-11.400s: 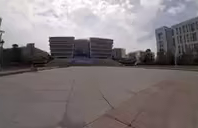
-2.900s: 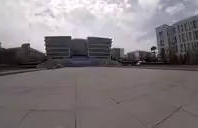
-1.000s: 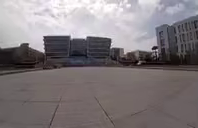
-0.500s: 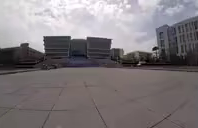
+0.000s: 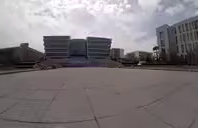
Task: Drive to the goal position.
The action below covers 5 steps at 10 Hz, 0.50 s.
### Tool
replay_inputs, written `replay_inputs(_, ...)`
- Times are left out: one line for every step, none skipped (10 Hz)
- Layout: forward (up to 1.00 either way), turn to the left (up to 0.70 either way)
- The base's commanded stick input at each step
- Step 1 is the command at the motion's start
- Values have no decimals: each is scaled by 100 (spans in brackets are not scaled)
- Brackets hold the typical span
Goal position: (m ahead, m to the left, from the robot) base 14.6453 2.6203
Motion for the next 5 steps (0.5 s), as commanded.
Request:
replay_inputs(68,0)
replay_inputs(68,0)
replay_inputs(68,0)
replay_inputs(68,0)
replay_inputs(68,0)
